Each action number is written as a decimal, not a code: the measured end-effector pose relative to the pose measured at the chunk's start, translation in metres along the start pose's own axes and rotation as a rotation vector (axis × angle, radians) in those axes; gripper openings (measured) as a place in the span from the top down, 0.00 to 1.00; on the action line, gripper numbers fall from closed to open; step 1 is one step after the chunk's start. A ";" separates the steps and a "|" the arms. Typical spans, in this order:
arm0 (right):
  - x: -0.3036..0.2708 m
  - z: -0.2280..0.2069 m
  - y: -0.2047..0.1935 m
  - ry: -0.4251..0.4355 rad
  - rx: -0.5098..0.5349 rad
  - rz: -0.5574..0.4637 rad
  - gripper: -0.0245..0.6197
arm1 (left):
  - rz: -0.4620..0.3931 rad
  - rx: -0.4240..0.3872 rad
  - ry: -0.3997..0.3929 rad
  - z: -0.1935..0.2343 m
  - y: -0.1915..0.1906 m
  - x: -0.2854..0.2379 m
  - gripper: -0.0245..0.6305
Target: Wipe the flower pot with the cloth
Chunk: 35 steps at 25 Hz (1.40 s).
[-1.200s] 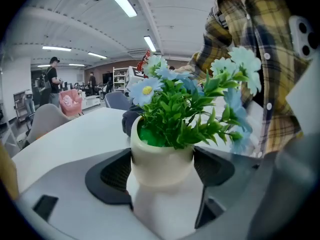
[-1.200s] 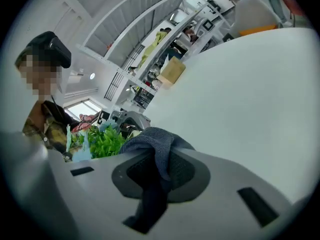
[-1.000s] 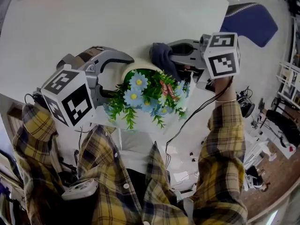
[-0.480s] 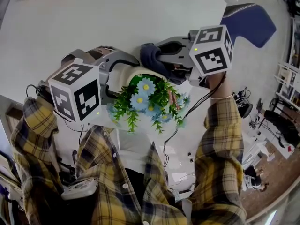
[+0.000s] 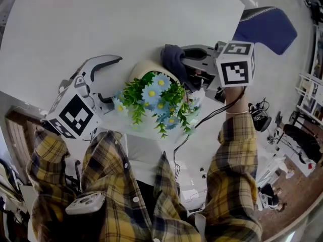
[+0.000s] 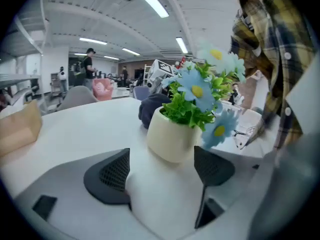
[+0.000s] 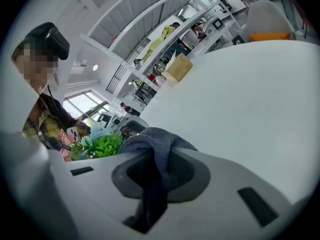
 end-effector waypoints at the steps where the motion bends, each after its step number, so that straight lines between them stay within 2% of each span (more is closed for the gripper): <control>1: 0.000 0.002 -0.002 -0.011 -0.008 -0.013 0.91 | -0.005 0.031 0.047 -0.007 -0.005 0.004 0.34; 6: -0.012 0.023 -0.021 -0.050 -0.054 -0.064 0.91 | -0.071 0.147 0.196 -0.059 -0.027 0.023 0.34; 11: -0.002 0.015 -0.029 -0.109 -0.122 -0.127 0.91 | -0.141 0.253 0.302 -0.075 -0.017 0.006 0.34; 17: 0.000 0.025 -0.043 -0.167 -0.199 -0.210 0.91 | -0.208 0.309 0.351 -0.094 -0.008 -0.001 0.33; 20: -0.006 0.034 -0.055 -0.154 -0.244 -0.252 0.91 | -0.228 0.304 0.386 -0.099 -0.009 -0.003 0.33; 24: -0.007 0.045 -0.079 -0.135 -0.274 -0.290 0.91 | -0.224 0.289 0.386 -0.109 -0.011 -0.011 0.33; 29: -0.008 0.045 -0.081 -0.145 -0.279 -0.308 0.91 | -0.210 0.260 0.356 -0.102 -0.011 -0.012 0.33; 35: -0.009 0.041 -0.074 -0.157 -0.244 -0.252 0.91 | -0.174 0.210 0.289 -0.091 -0.013 -0.007 0.33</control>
Point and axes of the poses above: the fingertips, and each gripper's own axes: x backward along the fingers, z to its left, y out of its top, the point moved 7 cm from there along x, backward along the fingers, and after that the axes turned 2 degrees about -y, right-handed, at the moved point
